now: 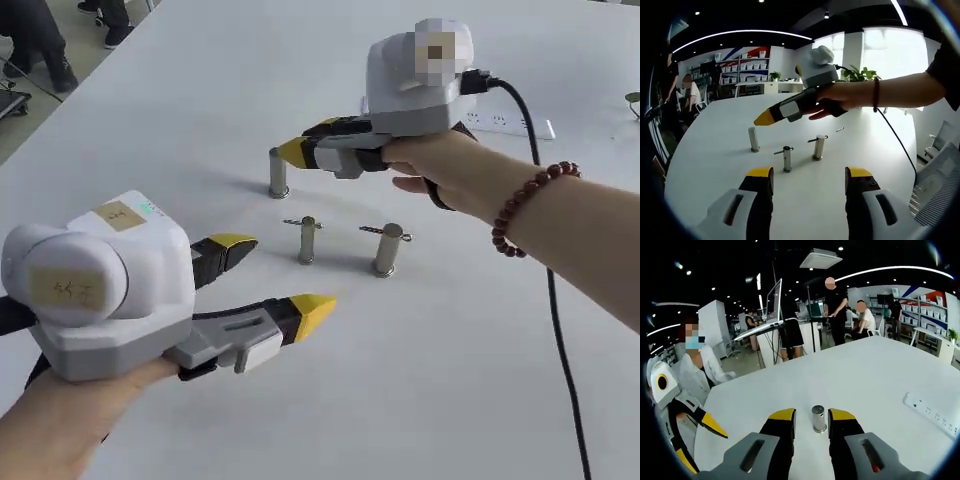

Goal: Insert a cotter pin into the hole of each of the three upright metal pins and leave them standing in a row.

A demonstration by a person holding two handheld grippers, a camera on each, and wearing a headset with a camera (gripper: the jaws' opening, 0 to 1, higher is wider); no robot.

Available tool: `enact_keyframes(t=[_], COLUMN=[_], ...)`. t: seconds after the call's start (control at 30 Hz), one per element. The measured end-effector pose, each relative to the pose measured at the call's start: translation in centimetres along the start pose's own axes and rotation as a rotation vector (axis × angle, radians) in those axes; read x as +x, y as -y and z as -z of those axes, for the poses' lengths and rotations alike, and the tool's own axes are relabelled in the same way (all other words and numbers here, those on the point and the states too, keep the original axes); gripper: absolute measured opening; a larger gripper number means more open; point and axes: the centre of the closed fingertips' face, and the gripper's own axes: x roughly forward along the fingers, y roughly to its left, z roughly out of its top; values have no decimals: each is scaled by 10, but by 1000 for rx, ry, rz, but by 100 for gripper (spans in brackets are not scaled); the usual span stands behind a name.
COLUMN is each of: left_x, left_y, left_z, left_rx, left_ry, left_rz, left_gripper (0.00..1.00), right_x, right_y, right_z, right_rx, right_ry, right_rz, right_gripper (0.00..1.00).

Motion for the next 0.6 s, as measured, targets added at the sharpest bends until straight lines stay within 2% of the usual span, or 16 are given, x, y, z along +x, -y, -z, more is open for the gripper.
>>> enact_keyframes(t=[0.2, 0.33, 0.6], left_x=[-5, -5, -3], left_y=[-1, 0, 1], left_z=[1, 5, 3], left_rx=[12, 28, -1], left_ry=[6, -16, -7], left_rz=[-29, -18, -10], left_gripper=[59, 60, 62], right_x=[13, 26, 39], right_y=[2, 11, 14], right_z=[10, 15, 18], right_rx=[1, 15, 17], right_ry=[-31, -40, -69], right_rz=[12, 20, 29], right_gripper=[22, 21, 18])
